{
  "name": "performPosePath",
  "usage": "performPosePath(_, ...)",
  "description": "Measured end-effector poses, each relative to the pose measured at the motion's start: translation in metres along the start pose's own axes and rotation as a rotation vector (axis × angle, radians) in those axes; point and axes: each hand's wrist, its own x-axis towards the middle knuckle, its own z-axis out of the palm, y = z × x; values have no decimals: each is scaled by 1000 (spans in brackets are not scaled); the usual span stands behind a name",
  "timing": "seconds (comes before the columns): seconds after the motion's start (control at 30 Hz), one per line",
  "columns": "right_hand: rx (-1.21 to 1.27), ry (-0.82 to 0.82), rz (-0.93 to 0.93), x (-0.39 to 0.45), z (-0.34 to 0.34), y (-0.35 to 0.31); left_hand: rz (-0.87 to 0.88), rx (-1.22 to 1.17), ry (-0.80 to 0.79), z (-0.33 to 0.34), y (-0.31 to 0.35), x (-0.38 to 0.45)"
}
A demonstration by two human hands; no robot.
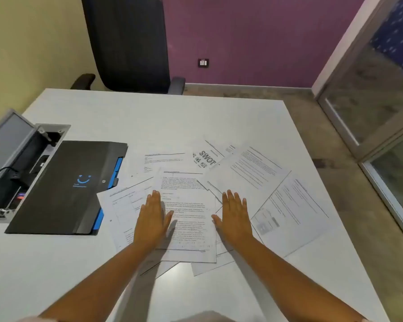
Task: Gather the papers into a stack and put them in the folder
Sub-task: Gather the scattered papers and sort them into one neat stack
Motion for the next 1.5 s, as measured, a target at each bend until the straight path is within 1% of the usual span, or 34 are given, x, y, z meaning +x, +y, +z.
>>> performPosePath(0.13, 27, -101, 6, -11, 20, 4, -67, 41, -142, 13, -17, -9)
performPosePath(0.23, 95, -192, 13, -14, 31, 4, -71, 180, -216, 22, -26, -15)
performPosePath(0.3, 124, -199, 15, -16, 36, 7, -61, 256, -234, 24, -29, -15)
performPosePath(0.47, 82, -197, -18, -24, 42, 15, -43, 313, -285, 24, -33, -16)
performPosePath(0.7, 84, -194, -30, -25, 45, 18, -58, 323, -280, 26, -34, -18)
performPosePath(1.1, 35, -213, -21, -22, 46, 16, -137, 215, -148, 24, -24, -23)
performPosePath(1.27, 19, -239, -16, -21, 39, 13, -161, 188, -133, 23, -22, -21)
performPosePath(1.37, -31, -156, -36, -14, 32, 13, -171, 174, -126, 23, -22, -22)
performPosePath(1.43, -17, -93, -23, -10, 26, 13, -180, 161, -127, 22, -20, -22)
performPosePath(1.5, 4, -64, 10, -5, 20, 13, -191, 112, -102, 21, -18, -21)
